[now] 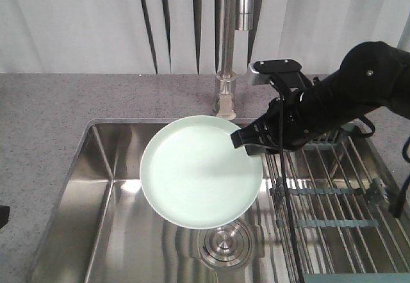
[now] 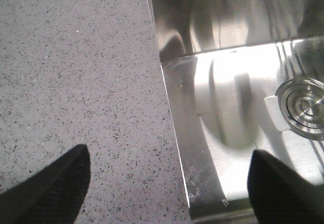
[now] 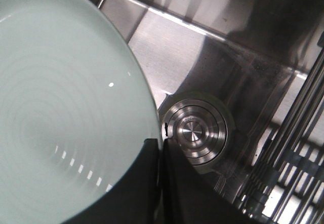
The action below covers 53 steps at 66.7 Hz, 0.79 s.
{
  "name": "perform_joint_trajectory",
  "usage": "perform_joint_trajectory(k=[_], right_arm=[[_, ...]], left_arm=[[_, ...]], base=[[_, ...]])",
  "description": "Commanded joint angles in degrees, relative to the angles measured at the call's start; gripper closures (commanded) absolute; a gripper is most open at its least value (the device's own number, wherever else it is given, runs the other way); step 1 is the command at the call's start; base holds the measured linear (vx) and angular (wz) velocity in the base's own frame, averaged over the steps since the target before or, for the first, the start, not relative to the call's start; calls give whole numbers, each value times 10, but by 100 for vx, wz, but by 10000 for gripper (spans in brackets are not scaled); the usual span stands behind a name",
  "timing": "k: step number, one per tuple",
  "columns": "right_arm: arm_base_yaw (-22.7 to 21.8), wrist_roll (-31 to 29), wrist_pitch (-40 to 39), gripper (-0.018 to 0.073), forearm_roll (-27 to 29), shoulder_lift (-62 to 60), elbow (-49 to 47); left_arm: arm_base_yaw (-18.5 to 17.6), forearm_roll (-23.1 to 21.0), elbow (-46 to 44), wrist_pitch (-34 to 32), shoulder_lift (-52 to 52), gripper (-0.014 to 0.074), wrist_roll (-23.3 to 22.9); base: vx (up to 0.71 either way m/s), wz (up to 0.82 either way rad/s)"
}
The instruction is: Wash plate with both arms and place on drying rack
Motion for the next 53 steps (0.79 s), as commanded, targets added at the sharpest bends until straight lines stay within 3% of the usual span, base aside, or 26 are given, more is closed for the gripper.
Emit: perform_joint_trajectory(k=[1,24,53], right_arm=[[-13,-13,5,561,2,-1,-54],[-107,-41,49,561,-9,16,-96],[-221,-30,82,561,-82,-33,-57]], left_arm=[[0,-4,-15,-32,-1,6,-6],[0,-4,-15,-32,-1,6,-6],[0,-4,-15,-32,-1,6,-6]], base=[[0,0],[0,0],[0,0]])
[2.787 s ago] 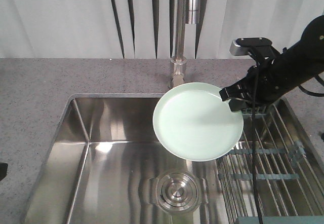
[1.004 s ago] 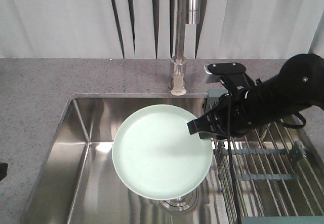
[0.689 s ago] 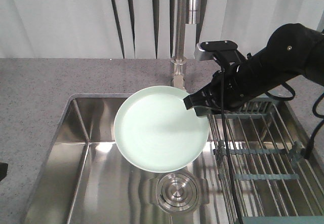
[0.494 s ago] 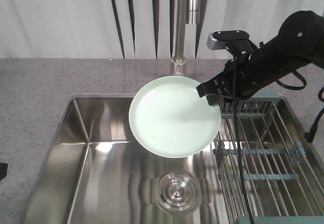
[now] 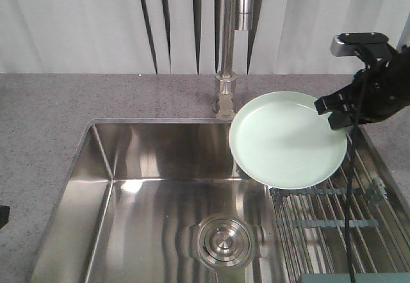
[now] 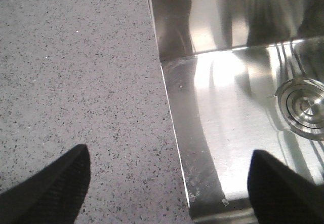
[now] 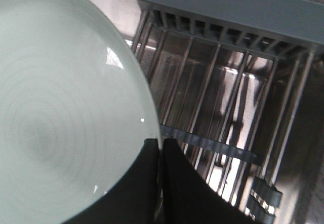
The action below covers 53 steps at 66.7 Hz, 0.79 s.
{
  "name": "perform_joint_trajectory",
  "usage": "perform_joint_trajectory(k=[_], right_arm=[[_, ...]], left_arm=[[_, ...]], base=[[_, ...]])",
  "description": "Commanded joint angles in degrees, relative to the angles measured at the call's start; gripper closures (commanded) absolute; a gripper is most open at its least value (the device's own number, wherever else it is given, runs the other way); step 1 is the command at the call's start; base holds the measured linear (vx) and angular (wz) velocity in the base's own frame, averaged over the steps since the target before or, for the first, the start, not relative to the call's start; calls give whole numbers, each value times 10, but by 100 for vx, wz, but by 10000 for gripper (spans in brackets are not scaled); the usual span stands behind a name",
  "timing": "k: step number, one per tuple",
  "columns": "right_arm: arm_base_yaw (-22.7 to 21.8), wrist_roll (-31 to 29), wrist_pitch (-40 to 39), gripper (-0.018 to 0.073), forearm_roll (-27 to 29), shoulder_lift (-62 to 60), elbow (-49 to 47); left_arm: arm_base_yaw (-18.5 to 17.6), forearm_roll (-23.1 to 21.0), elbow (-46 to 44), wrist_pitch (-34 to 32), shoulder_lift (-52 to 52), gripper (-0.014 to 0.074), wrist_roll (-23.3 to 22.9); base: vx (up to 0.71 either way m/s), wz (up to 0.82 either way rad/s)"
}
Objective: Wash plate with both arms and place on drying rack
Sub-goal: 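Lower the plate onto the wire drying rack with the right gripper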
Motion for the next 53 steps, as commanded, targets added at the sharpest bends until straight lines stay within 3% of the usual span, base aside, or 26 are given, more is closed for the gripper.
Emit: perform_joint_trajectory(k=[1,25,35,53], right_arm=[[-29,1,-16,561,-11,-39,9],[-94,11,-51,561,-75,-43,72],[-94,9,-65,561,-108,-29,83],[-94,0,-83,554,-114,23,83]], left_arm=[[0,-4,-15,-32,-1,6,-6],[0,-4,-15,-32,-1,6,-6],[0,-4,-15,-32,-1,6,-6],[0,-4,-15,-32,-1,6,-6]], base=[[0,0],[0,0],[0,0],[0,0]])
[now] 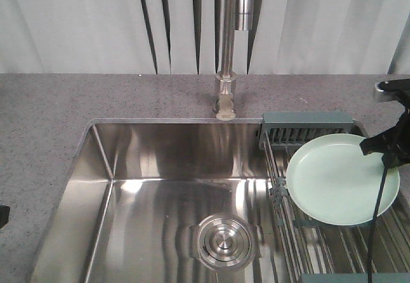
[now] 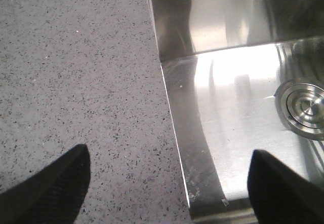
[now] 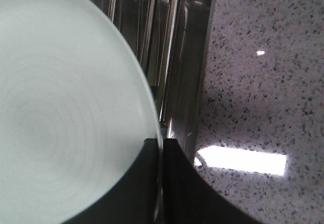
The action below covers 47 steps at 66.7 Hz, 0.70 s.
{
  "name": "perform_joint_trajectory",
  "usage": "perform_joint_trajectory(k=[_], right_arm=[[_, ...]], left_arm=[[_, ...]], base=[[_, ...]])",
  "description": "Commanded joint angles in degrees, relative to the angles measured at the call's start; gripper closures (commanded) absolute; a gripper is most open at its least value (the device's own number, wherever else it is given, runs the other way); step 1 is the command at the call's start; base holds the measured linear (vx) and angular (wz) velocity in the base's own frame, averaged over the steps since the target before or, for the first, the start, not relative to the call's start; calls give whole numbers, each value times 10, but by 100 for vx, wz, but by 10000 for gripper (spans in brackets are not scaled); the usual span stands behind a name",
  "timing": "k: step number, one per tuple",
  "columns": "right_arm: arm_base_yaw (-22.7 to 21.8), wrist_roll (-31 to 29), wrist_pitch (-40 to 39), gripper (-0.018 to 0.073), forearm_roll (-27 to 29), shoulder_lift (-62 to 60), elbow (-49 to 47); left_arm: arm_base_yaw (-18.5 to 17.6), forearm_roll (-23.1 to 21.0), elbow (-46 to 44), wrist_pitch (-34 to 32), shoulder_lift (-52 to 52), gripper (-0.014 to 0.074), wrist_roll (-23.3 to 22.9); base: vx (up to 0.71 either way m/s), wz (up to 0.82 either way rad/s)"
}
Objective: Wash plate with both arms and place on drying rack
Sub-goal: 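Lower the plate onto the wire drying rack with the right gripper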
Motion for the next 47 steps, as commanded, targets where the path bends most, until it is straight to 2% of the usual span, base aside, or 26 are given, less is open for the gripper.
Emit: perform_joint_trajectory(k=[1,10,30,38,47], right_arm=[[-4,-8,-26,552,-2,-5,-13],[-4,2,-31,507,-1,14,-13],[12,5,-31,262,19,-40,-13],[41,5,-49,239,14,-93,-7],[89,33,-97,240,0,-166,42]], left_arm=[[0,-4,-15,-32,-1,6,-6],[0,-4,-15,-32,-1,6,-6],[0,-4,-15,-32,-1,6,-6],[0,-4,-15,-32,-1,6,-6],[0,-4,-15,-32,-1,6,-6]], base=[[0,0],[0,0],[0,0],[0,0],[0,0]])
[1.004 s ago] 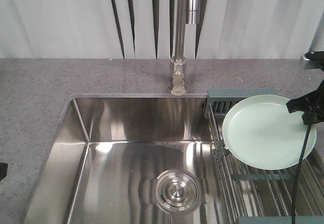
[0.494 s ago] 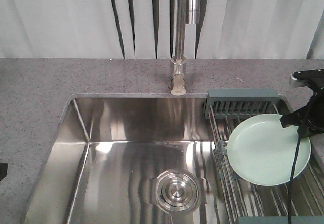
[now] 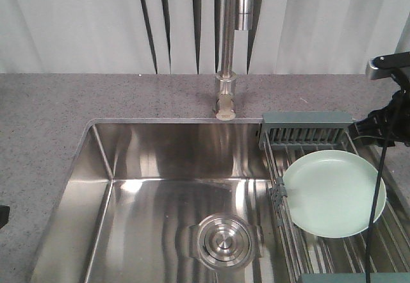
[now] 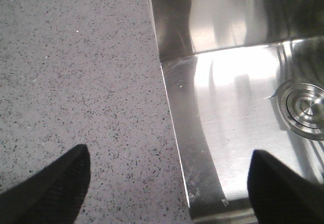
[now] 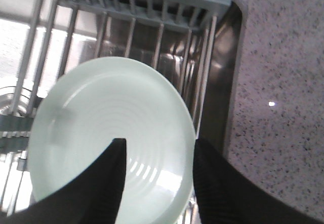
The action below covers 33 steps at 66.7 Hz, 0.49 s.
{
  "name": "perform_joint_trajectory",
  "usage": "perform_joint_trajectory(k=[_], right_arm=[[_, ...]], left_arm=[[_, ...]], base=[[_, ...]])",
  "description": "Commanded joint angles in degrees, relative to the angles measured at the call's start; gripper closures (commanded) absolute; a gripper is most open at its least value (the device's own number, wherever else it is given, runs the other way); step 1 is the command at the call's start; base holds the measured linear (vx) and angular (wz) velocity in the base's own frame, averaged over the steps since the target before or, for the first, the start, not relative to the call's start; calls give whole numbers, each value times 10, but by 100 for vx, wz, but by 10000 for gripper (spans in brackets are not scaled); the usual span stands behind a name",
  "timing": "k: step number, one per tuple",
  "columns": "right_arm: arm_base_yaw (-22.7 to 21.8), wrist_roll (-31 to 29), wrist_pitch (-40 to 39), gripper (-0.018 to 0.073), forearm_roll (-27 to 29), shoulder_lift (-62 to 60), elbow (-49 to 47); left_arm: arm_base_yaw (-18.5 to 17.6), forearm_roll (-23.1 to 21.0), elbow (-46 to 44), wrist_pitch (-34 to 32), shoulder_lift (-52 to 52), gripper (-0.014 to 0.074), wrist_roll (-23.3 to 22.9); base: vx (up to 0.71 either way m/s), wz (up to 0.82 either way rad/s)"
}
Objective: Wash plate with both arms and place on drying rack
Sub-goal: 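Lower the plate onto the wire drying rack with the right gripper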
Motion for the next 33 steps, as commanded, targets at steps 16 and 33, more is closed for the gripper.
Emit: perform_joint_trajectory(k=[16,33], right_arm=[[89,71,-117,240,-32,-191,131],[95,80,-118,240,-3,-335,225]], left_arm=[[0,-4,-15,-32,-1,6,-6],[0,-4,-15,-32,-1,6,-6]], base=[[0,0],[0,0]])
